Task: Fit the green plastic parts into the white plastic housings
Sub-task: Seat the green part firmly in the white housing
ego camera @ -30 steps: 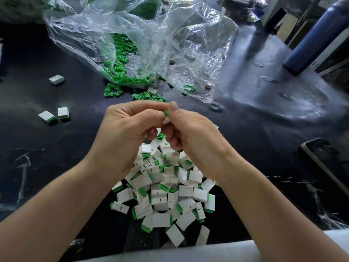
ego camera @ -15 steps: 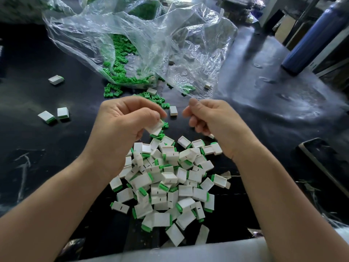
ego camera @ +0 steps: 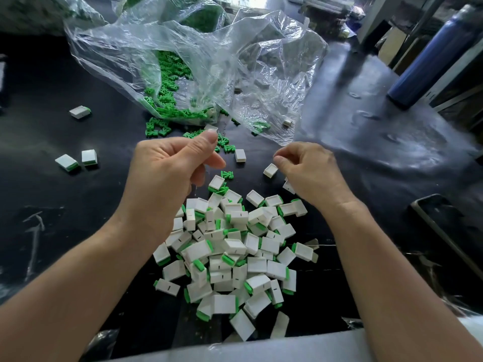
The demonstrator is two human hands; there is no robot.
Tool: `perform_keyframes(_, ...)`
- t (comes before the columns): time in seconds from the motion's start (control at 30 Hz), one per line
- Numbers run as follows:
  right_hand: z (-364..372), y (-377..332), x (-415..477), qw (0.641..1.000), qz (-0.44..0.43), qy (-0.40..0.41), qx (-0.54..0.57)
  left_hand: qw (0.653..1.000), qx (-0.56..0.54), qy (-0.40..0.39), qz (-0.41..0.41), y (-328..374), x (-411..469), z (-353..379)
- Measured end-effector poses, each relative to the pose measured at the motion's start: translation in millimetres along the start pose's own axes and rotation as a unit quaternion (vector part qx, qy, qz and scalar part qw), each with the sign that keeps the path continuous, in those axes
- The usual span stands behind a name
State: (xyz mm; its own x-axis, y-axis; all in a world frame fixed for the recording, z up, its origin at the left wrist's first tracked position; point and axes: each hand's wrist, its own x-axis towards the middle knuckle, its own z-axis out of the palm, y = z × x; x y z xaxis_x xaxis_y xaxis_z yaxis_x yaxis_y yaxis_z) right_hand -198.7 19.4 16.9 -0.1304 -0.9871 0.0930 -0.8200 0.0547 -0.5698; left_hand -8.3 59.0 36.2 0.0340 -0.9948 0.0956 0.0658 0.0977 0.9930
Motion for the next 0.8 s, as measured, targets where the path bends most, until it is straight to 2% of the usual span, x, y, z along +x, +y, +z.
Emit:
perform_keyframes(0.3, 13, -3, 0, 0.992, -0.045, -0.036, -0.110, 1.000, 0.004, 0.019, -0.018, -1, 2, 0)
perform_keyframes(0.4, 13, -3, 0, 0.992, -0.064, -0.019, -0.107, 0.999, 0.005, 0.026, -0.021, -3, 2, 0)
perform_keyframes(0.43, 12, -5, -1, 0.995, -0.058, -0.009, -0.074, 0.999, 0.009, 0.027, -0.018, -3, 2, 0)
perform_keyframes(0.5, 6, -11, -5, 0.997, -0.023, -0.022, 0.077, 1.000, 0.024, 0.020, -0.007, -4, 1, 0)
perform_keyframes(0.57, -1, -20, -11, 0.958, 0.009, -0.095, 0.269, 0.998, 0.056, 0.008, -0.001, -5, 1, -1)
perform_keyframes(0.63, -4, -28, -17, 0.906, 0.012, -0.174, 0.385, 0.997, 0.079, -0.011, -0.005, -6, 1, -1)
perform_keyframes(0.7, -3, -35, -23, 0.879, -0.003, -0.221, 0.422, 0.996, 0.077, -0.036, -0.009, -6, -2, 0)
perform_keyframes(0.8, 3, -42, -30, 0.870, -0.009, -0.238, 0.431, 0.997, 0.048, -0.059, -0.003, -4, -3, 2)
